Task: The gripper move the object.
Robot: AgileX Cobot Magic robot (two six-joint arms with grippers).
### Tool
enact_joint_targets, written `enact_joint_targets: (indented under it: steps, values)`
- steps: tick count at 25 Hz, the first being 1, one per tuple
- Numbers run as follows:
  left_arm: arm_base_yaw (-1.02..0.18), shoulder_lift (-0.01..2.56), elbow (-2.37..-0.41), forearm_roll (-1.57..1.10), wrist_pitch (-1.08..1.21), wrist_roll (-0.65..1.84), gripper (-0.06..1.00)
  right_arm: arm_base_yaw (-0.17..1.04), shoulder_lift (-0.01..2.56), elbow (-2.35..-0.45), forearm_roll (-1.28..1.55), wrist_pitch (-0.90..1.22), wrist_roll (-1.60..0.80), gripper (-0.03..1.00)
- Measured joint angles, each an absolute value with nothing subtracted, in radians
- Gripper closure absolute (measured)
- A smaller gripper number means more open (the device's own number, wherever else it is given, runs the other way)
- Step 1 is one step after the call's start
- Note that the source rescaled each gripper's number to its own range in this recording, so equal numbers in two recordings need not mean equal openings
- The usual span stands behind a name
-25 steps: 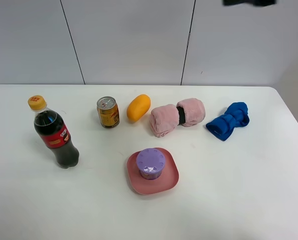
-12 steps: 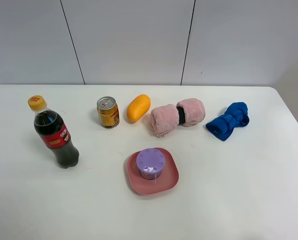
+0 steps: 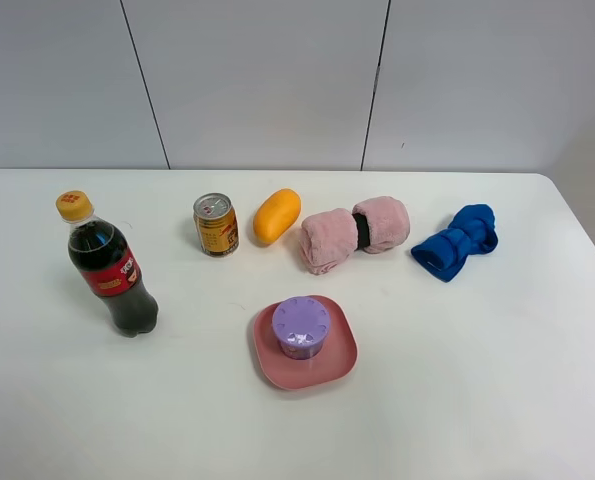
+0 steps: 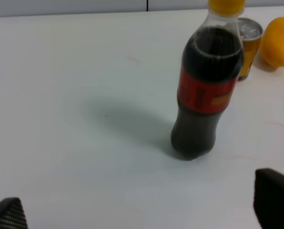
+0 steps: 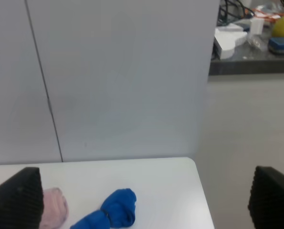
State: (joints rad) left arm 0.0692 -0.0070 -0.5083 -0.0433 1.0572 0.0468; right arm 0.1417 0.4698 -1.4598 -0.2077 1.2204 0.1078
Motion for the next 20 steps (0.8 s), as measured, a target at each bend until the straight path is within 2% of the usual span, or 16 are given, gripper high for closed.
enact_joint_targets:
  steps: [11, 20]
  values:
    - [0.069, -0.007, -0.508, -0.043, 1.057, 0.047, -0.06, 0.142, 0.367, -1.416, -0.193, 1.217, 0.0, 0.39]
    - [0.069, -0.007, -0.508, -0.043, 1.057, 0.047, -0.06, 0.13, 0.235, -1.001, -0.226, 1.219, 0.0, 0.39]
